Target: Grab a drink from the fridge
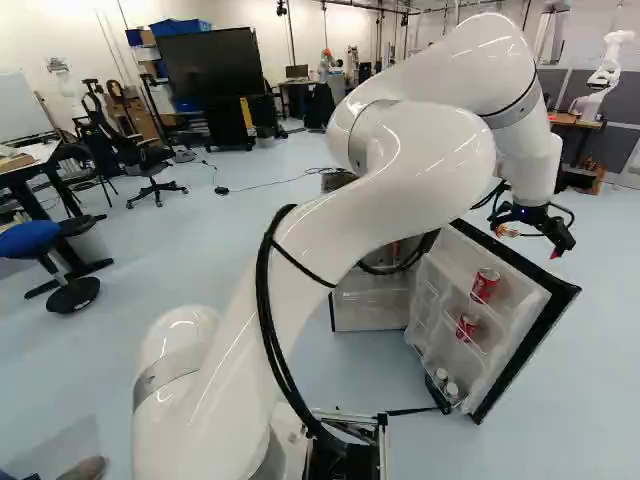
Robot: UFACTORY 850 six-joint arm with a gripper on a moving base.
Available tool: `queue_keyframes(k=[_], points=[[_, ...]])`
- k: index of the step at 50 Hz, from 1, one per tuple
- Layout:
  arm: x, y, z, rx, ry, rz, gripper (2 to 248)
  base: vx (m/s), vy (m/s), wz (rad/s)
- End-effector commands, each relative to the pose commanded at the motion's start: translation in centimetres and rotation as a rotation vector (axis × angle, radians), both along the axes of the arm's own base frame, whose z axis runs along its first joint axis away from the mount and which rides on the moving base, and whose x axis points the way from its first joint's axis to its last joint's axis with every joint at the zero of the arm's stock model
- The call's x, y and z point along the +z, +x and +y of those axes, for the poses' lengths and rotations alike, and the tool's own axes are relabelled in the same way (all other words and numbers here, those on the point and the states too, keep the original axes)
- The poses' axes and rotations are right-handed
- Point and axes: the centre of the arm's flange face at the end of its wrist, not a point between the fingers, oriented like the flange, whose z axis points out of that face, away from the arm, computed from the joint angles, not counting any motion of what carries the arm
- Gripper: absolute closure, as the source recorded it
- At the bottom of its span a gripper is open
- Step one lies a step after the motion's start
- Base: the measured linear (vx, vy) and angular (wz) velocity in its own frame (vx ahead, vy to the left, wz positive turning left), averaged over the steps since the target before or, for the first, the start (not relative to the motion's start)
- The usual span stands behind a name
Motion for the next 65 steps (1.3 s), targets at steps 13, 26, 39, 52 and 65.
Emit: queue_keyframes(k=[13, 26, 39, 52, 65], points=[[-2.0, 0.3, -0.4, -0.001, 0.02, 0.016, 3, 0.0, 0.0, 0.0], [-2.7, 0.3, -0.4, -0.002, 0.038, 0.031, 3, 0.0, 0.0, 0.0], [-3.0, -0.5, 0.4, -0.007, 0.107, 0.087, 3, 0.0, 0.0, 0.0], [-3.1, -2.2, 2.1, -0.015, 0.198, 0.159, 3, 0.0, 0.0, 0.0], [-3.1, -3.8, 4.3, -0.018, 0.28, 0.226, 3, 0.0, 0.0, 0.0]])
